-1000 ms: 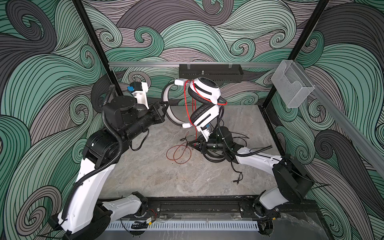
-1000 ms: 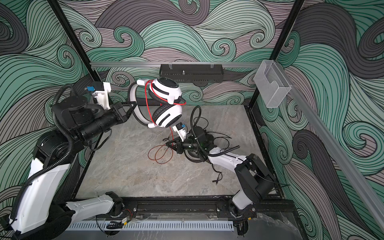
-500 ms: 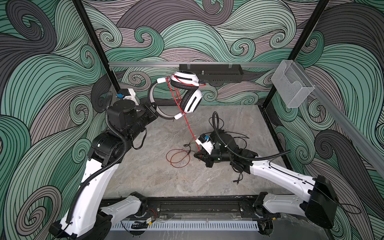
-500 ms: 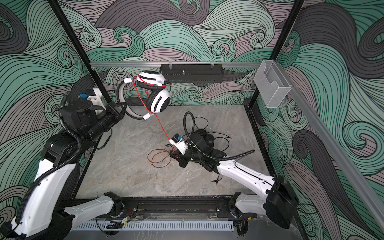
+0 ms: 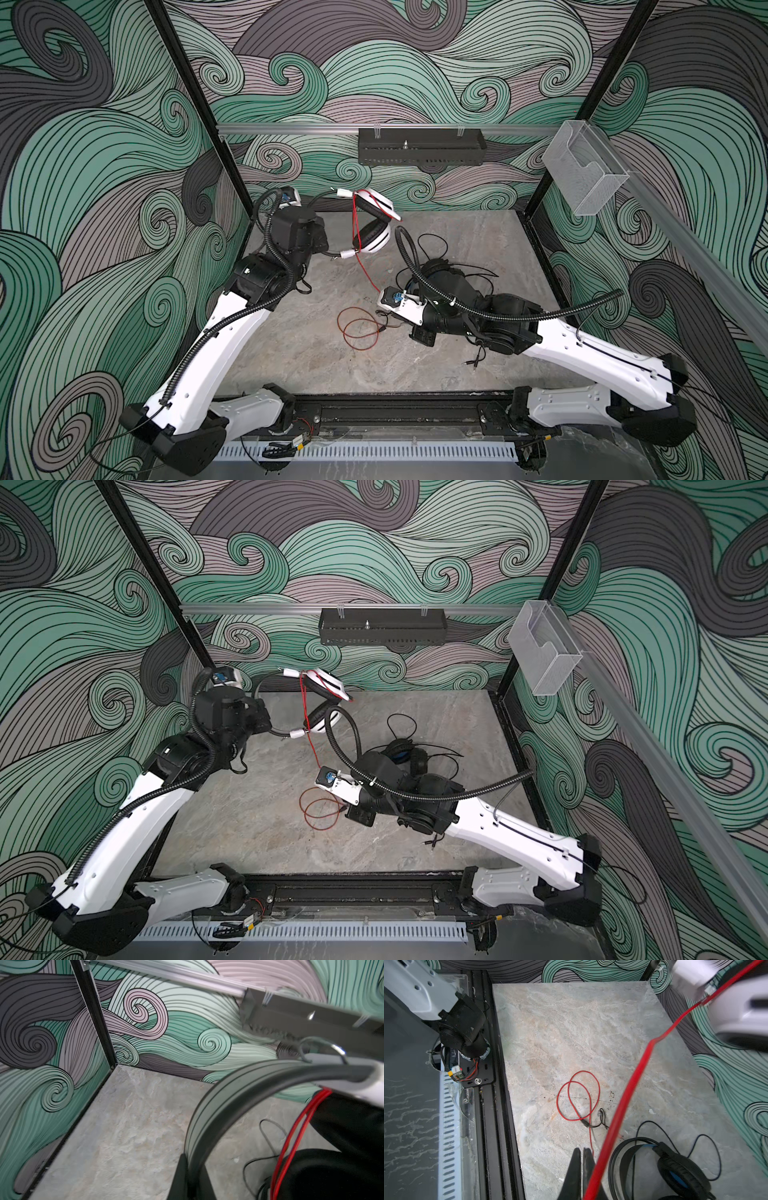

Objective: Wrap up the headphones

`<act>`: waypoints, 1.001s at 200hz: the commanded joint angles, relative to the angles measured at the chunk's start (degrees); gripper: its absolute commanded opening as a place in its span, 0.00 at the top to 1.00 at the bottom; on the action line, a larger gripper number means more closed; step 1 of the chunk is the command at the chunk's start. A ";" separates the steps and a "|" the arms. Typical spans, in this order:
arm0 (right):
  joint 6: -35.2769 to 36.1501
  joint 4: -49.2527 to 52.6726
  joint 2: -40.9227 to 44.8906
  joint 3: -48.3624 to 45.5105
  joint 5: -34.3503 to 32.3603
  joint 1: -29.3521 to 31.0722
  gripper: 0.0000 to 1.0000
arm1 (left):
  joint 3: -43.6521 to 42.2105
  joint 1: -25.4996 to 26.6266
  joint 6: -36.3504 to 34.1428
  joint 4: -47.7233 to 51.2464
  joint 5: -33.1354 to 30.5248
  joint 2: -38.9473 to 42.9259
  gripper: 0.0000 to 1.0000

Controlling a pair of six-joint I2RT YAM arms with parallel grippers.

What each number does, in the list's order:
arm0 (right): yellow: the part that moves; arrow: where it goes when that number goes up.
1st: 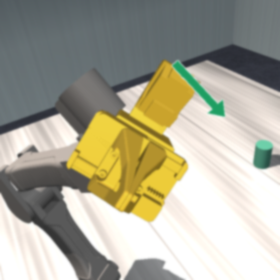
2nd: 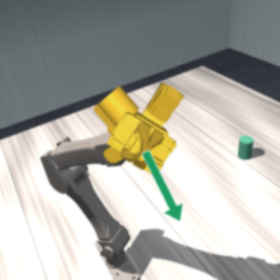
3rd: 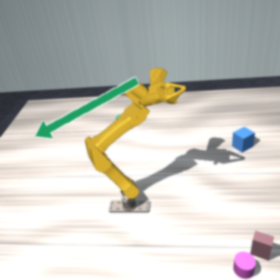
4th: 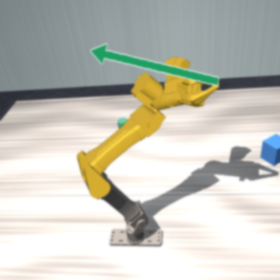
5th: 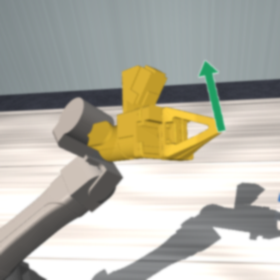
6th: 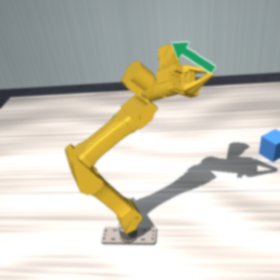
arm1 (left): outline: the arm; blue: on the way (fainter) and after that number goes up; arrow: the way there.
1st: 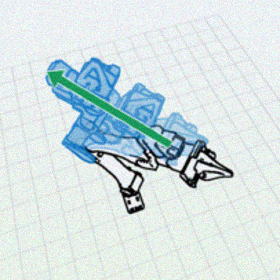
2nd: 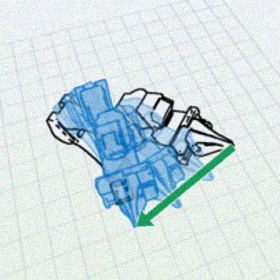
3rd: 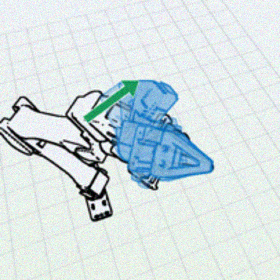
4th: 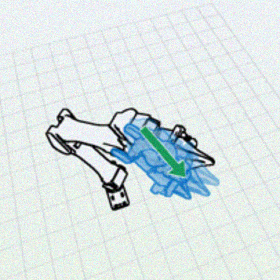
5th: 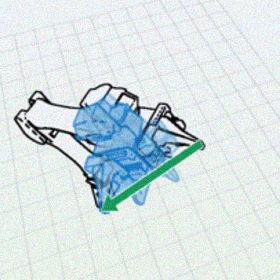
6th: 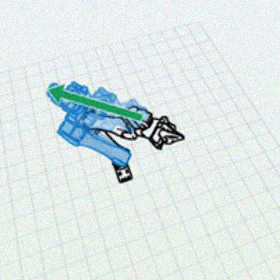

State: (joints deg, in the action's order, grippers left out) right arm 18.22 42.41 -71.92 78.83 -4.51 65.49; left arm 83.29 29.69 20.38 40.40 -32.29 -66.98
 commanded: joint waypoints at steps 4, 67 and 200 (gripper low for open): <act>7.36 8.33 -2.19 5.68 -9.97 0.31 1.00 | -0.99 3.75 -13.29 -0.72 -7.10 0.84 1.00; 17.89 9.90 -6.00 11.05 -21.58 0.15 1.00 | -3.86 9.87 -25.40 12.23 6.41 4.97 1.00; 10.32 -4.31 3.86 -3.35 -5.64 -11.02 0.79 | -0.71 11.26 -19.02 13.17 36.04 12.06 1.00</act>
State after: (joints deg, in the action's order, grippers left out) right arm 33.85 44.62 -70.65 78.61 -17.23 57.45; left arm 78.76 40.71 -3.77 58.30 -2.24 -56.77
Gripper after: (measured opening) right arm 0.179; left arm 0.055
